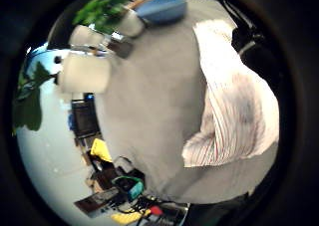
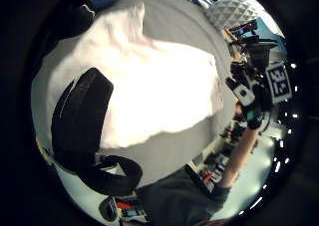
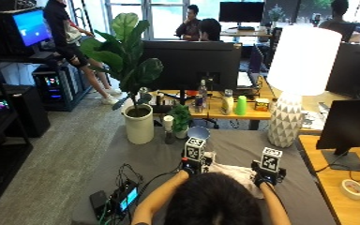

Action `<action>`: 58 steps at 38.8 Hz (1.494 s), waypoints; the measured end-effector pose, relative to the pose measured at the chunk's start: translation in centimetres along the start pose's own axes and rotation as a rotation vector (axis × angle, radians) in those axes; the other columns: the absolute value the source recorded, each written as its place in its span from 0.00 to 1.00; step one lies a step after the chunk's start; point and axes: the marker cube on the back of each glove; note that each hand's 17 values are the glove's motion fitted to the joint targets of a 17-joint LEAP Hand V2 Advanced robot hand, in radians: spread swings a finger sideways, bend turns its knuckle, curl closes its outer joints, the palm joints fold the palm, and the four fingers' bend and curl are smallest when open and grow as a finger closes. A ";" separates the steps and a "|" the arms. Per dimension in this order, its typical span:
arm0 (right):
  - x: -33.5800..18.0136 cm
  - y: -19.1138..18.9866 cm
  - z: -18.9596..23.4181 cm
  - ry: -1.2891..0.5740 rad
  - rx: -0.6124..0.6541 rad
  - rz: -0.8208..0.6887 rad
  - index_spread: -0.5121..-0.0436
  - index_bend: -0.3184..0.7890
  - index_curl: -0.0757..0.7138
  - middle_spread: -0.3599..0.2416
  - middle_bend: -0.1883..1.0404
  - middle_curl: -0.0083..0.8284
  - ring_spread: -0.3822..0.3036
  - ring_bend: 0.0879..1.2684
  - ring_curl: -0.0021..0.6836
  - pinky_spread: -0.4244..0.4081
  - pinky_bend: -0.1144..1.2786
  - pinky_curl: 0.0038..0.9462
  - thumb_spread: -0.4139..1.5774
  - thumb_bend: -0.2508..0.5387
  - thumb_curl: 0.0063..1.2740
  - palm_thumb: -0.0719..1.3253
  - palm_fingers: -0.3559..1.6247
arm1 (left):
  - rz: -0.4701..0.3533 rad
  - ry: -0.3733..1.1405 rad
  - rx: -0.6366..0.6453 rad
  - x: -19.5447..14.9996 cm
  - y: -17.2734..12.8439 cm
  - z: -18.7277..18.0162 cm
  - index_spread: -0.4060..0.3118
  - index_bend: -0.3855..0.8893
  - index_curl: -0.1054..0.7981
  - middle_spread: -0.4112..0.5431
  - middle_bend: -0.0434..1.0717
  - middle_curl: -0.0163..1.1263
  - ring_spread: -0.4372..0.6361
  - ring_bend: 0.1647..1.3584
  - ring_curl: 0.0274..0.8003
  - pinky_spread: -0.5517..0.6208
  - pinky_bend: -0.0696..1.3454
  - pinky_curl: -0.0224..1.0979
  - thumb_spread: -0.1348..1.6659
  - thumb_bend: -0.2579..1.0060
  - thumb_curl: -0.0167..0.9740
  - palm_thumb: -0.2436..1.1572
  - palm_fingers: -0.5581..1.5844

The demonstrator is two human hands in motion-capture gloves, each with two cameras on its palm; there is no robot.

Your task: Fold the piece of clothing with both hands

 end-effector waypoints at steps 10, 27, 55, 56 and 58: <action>1.0 -6.9 8.7 -0.055 0.118 0.120 0.63 0.33 0.37 0.54 0.28 0.54 0.41 0.35 0.65 0.34 0.59 0.48 0.76 0.26 0.40 0.54 0.53 | -0.060 0.053 0.031 -0.9 -0.4 7.7 0.43 0.43 0.55 0.43 0.15 0.31 0.47 0.27 0.48 0.59 0.29 0.36 0.82 0.17 0.14 0.25 0.35; -0.1 -4.9 5.4 -0.185 0.225 0.012 0.69 0.42 0.38 0.45 0.37 0.59 0.28 0.49 0.71 0.23 0.60 0.48 0.78 0.43 0.38 0.74 0.79 | -0.117 0.103 -0.071 -3.9 0.7 1.1 0.49 0.42 0.51 0.52 0.18 0.27 0.59 0.32 0.42 0.71 0.30 0.33 0.81 0.20 0.15 0.19 0.36; -0.1 -3.0 4.7 -0.068 0.253 0.088 0.65 0.44 0.59 0.35 0.42 0.63 0.22 0.53 0.72 0.18 0.60 0.50 0.68 0.34 0.40 0.87 0.84 | -0.112 0.126 -0.049 -6.0 2.0 -0.1 0.49 0.43 0.51 0.52 0.19 0.27 0.57 0.33 0.40 0.69 0.27 0.33 0.79 0.20 0.18 0.19 0.38; -0.4 -3.5 4.9 -0.073 0.258 0.067 0.65 0.44 0.59 0.35 0.42 0.64 0.22 0.53 0.72 0.18 0.60 0.50 0.68 0.33 0.40 0.88 0.84 | -0.110 0.118 -0.024 -6.0 1.8 -0.1 0.49 0.43 0.51 0.52 0.19 0.27 0.57 0.33 0.40 0.69 0.27 0.33 0.79 0.20 0.18 0.19 0.38; -1.4 -5.1 5.5 -0.110 0.270 -0.022 0.65 0.45 0.60 0.35 0.42 0.64 0.22 0.53 0.72 0.19 0.60 0.50 0.68 0.32 0.40 0.88 0.84 | -0.106 0.102 0.023 -6.1 1.4 -0.3 0.49 0.43 0.51 0.52 0.19 0.27 0.57 0.33 0.40 0.69 0.27 0.33 0.79 0.20 0.18 0.19 0.38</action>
